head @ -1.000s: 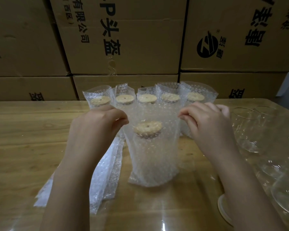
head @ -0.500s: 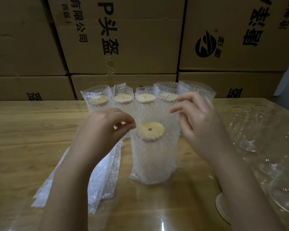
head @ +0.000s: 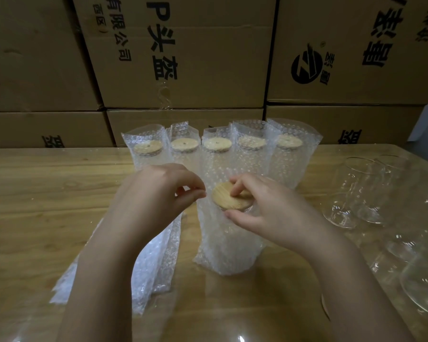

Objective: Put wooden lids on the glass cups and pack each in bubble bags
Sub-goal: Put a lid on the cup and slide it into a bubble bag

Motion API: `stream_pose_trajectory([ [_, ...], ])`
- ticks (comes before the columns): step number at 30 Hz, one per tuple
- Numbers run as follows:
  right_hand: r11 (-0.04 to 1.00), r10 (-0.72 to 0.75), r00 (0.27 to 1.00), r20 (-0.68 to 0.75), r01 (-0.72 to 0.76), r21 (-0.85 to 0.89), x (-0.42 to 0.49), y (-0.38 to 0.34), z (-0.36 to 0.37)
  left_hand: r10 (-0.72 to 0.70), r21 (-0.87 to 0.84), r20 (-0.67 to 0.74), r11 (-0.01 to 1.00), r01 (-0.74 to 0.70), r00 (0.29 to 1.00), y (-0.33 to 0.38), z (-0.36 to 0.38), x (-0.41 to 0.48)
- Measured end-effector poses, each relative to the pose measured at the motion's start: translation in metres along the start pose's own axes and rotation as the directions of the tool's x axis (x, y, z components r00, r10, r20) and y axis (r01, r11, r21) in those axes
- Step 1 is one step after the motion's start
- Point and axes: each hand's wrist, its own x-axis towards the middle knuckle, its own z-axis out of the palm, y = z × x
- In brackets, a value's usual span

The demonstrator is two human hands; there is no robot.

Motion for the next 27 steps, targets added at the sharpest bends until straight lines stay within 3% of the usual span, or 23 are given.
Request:
stream_pose_trajectory([
  [3, 1.0, 0.025, 1.0, -0.017, -0.025, -0.011, 0.0, -0.002, 0.002, 0.0, 0.004, 0.015, 1.0, 0.0, 1.0, 0.001, -0.001, 0.0],
  [8, 0.966, 0.057, 0.984, -0.17, -0.097, -0.238, 0.002, -0.007, 0.011, 0.014, -0.015, 0.045, 1.0, -0.014, 0.999, 0.004, -0.001, 0.0],
  [11, 0.938, 0.075, 0.979, -0.188, -0.134, -0.321, 0.004, -0.009, 0.014, 0.022, -0.016, 0.049, 1.0, -0.021, 0.999, 0.004, -0.001, 0.001],
  [14, 0.959, 0.037, 0.982, -0.183, -0.086, -0.271, 0.003, -0.007, 0.005, 0.008, -0.003, 0.01, 1.0, -0.008, 1.0, 0.001, 0.001, 0.0],
  [17, 0.965, -0.017, 0.957, -0.289, -0.061, -0.257, 0.0, 0.005, -0.009, -0.015, -0.008, -0.048, 1.0, 0.014, 0.999, -0.002, 0.003, 0.001],
  [20, 0.931, 0.109, 0.964, -0.242, -0.184, -0.315, -0.003, 0.02, -0.018, -0.051, -0.059, -0.07, 0.997, 0.047, 0.996, -0.003, 0.005, 0.003],
  [22, 0.944, 0.161, 0.965, -0.205, -0.211, -0.252, -0.005, 0.028, -0.021, -0.071, -0.042, -0.076, 0.997, 0.068, 0.995, -0.005, 0.007, 0.003],
  [27, 0.991, 0.122, 0.974, -0.193, -0.128, -0.021, -0.011, 0.033, -0.031, -0.085, -0.023, -0.078, 0.996, 0.083, 0.993, -0.005, 0.005, 0.001],
])
